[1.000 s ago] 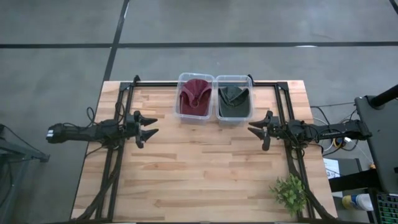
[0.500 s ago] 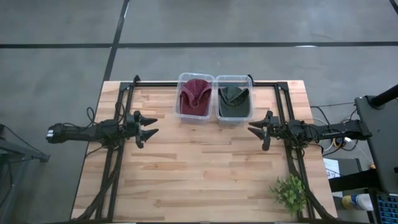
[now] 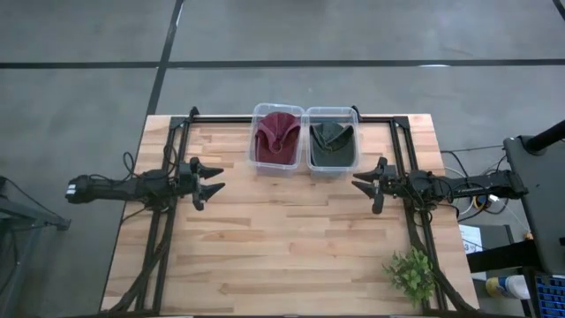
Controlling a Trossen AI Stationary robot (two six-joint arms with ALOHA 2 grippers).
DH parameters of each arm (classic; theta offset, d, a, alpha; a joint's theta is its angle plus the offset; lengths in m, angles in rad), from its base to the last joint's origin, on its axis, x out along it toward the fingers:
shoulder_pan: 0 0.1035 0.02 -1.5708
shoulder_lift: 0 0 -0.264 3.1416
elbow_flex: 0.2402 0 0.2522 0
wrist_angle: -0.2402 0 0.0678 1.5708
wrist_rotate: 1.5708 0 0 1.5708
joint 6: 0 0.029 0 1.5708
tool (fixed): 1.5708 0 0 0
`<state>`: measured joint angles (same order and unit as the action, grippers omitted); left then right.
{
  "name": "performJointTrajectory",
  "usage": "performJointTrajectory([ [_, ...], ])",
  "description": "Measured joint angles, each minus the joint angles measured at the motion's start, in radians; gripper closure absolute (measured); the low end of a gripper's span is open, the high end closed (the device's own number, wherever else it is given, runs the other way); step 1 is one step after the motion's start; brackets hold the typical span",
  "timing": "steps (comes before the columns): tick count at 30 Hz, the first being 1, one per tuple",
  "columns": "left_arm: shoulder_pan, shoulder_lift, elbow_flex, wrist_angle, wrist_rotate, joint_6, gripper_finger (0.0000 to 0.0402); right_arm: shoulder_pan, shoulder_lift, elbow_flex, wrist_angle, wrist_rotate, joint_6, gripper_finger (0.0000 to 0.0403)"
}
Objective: Pick & Place hat
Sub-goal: Return to Home Position
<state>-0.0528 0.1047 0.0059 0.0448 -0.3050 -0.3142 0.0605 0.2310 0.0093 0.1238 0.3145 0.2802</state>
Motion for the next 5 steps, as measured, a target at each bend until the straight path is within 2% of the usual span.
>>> performJointTrajectory([
  [5,-0.001,0.000,0.000,0.000,0.000,0.000,0.0126,0.000,0.000,0.000,0.000,0.000,0.000,0.0280],
])
